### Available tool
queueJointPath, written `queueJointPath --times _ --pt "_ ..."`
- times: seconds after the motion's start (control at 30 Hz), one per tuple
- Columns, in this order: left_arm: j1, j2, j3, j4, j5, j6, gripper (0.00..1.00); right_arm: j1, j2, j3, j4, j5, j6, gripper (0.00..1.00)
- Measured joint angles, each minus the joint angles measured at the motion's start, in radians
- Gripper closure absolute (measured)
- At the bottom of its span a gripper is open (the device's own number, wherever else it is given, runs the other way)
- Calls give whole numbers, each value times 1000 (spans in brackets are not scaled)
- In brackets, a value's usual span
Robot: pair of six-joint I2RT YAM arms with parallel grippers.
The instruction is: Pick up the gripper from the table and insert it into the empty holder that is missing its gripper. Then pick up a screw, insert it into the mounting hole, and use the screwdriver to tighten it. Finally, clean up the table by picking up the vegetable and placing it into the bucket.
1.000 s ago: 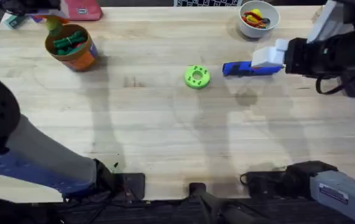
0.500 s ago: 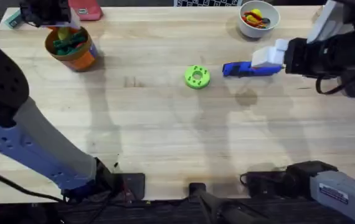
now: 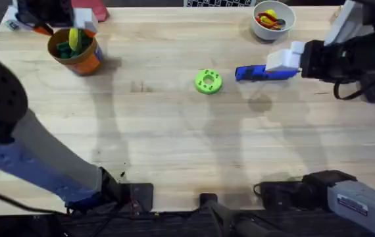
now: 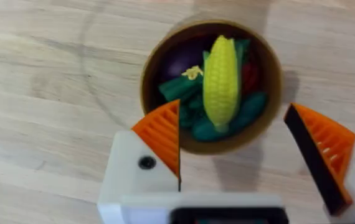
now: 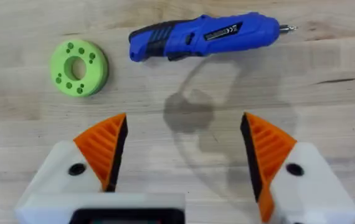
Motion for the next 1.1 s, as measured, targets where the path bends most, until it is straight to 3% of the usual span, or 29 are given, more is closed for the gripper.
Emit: queueJointPath --times 0.17,0.37,0.8,0.9,1.1 --pt "-38 -142 0 -47 30 0 14 0 0 0 0 0 0 8" --pt "-129 -296 -25 -137 45 -1 12 0 0 0 0 0 0 9" --pt "-430 -665 -518 -71 53 -141 13 0 0 0 -1 0 -3 8" --pt "-459 -731 -587 -42 53 -166 14 0 0 0 -2 0 -3 9" --pt "-460 -754 -610 -31 52 -192 14 0 0 0 -2 0 -3 9"
